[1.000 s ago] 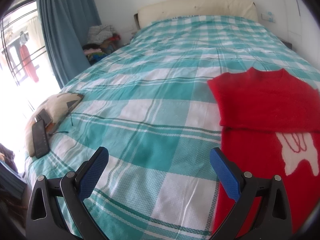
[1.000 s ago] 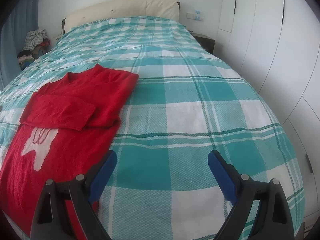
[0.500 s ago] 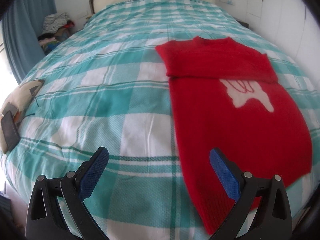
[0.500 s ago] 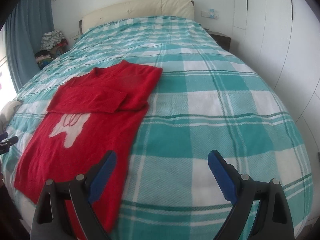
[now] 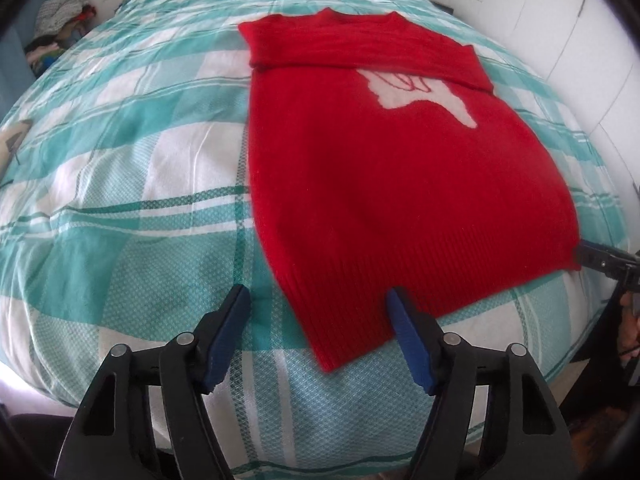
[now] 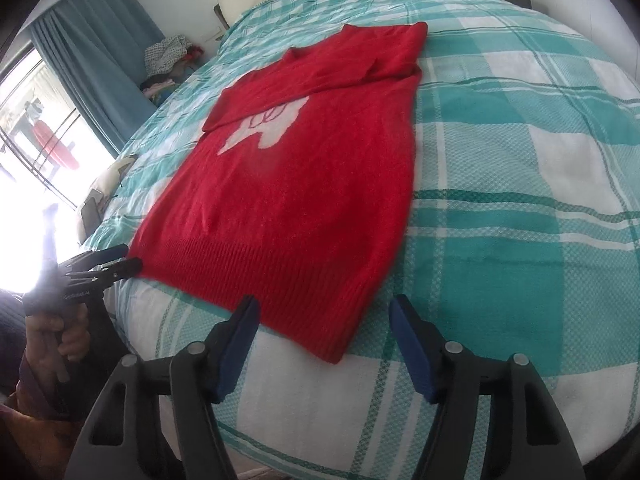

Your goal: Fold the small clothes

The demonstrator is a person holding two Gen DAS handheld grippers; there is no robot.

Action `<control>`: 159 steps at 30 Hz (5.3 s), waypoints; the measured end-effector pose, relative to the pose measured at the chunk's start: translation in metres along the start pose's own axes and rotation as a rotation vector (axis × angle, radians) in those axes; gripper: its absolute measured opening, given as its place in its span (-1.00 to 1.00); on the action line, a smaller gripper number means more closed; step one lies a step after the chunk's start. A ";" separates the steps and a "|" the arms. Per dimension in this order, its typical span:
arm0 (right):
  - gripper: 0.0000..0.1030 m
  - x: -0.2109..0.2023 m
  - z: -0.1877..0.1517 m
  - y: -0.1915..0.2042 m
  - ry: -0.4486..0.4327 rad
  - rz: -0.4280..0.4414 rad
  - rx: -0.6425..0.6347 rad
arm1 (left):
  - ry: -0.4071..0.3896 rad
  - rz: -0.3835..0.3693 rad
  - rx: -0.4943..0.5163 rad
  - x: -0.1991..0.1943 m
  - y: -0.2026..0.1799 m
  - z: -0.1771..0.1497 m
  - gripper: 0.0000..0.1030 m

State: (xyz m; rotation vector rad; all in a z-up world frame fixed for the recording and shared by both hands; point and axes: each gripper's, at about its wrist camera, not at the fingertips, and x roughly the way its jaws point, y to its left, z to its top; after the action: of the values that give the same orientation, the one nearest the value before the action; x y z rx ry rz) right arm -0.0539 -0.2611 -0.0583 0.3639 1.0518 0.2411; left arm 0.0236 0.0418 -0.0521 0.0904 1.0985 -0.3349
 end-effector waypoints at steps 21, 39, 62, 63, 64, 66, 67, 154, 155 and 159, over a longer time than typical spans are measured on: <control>-0.92 -0.039 0.046 -0.004 -0.098 0.070 0.066 | -0.084 -0.196 -0.166 -0.040 0.037 0.061 -0.97; -0.92 0.078 0.320 -0.056 -0.301 -0.085 0.058 | -0.136 -0.116 -0.385 0.115 0.079 0.315 -0.97; -0.20 0.091 0.317 -0.060 -0.206 0.029 -0.058 | -0.144 0.071 -0.291 0.105 0.084 0.302 0.75; -0.20 0.093 0.305 -0.053 -0.166 0.061 -0.084 | -0.135 0.080 -0.259 0.100 0.078 0.292 0.75; -0.20 0.097 0.293 -0.049 -0.126 0.067 -0.107 | -0.124 0.085 -0.232 0.095 0.071 0.281 0.75; -0.20 0.107 0.270 -0.051 -0.055 -0.003 -0.144 | -0.104 0.083 -0.184 0.085 0.057 0.260 0.75; -0.21 0.110 0.261 -0.057 -0.029 -0.067 -0.152 | -0.096 0.085 -0.167 0.079 0.051 0.249 0.75; -0.80 0.197 0.357 0.165 0.047 -0.009 -0.090 | -0.177 0.140 -0.532 -0.003 0.147 0.152 0.88; -0.80 0.208 0.353 0.175 0.061 -0.022 -0.114 | -0.177 0.135 -0.539 -0.004 0.149 0.151 0.88; -0.80 0.237 0.338 0.194 0.090 -0.090 -0.185 | -0.189 0.117 -0.542 -0.008 0.152 0.153 0.88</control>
State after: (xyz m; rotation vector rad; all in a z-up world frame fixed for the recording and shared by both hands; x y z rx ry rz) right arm 0.3520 -0.0572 -0.0193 0.1390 1.1216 0.2735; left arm 0.1986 0.1514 0.0103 -0.3512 0.9589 0.0660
